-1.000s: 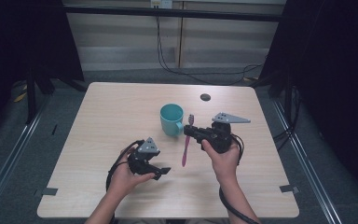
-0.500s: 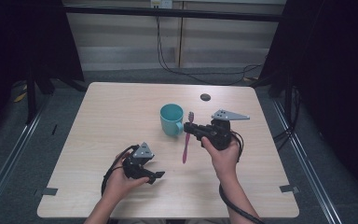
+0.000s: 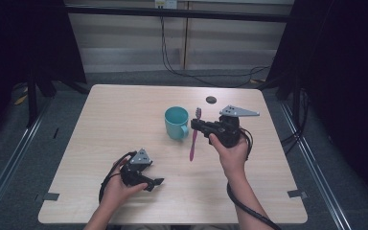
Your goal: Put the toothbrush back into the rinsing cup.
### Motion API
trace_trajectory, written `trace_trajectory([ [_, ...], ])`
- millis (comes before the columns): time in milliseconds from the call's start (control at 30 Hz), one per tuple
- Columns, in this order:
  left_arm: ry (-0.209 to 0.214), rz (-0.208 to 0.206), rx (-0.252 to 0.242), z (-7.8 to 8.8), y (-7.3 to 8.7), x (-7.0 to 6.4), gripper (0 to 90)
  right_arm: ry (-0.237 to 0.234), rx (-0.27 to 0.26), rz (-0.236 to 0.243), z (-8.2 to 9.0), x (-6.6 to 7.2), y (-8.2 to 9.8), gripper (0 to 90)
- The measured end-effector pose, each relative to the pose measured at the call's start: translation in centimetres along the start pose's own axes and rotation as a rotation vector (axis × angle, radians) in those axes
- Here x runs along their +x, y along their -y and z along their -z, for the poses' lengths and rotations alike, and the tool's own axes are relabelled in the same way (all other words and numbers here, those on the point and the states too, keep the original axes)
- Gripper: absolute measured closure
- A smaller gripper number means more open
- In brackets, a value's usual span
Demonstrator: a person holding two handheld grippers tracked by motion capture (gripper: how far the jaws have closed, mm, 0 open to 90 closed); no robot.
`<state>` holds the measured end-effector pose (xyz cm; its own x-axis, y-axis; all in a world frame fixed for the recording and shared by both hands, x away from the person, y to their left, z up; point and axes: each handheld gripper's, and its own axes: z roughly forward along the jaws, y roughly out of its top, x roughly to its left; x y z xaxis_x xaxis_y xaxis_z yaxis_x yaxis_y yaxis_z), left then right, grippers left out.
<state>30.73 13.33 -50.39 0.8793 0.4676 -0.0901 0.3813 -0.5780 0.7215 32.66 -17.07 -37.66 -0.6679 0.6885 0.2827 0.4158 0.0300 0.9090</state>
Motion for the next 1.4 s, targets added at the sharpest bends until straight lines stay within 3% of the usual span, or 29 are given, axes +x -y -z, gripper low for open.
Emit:
trace_trajectory([
  [333,-0.004,-0.012,0.002,0.3,0.6,0.3,16.7,0.014,-0.001,0.015,-0.4,-0.2,-0.8,84.1],
  [367,-0.008,-0.038,0.005,0.3,0.7,0.4,16.4,0.019,-0.006,0.018,-0.5,-0.2,-1.0,84.1],
  [467,-0.005,-0.055,-0.004,0.3,0.9,0.4,15.2,0.021,-0.011,0.021,-0.5,-0.3,-1.3,84.1],
  [1400,-0.013,-0.065,-0.009,0.1,0.9,0.2,13.0,0.055,-0.054,0.048,-1.5,-1.2,-4.7,84.1],
])
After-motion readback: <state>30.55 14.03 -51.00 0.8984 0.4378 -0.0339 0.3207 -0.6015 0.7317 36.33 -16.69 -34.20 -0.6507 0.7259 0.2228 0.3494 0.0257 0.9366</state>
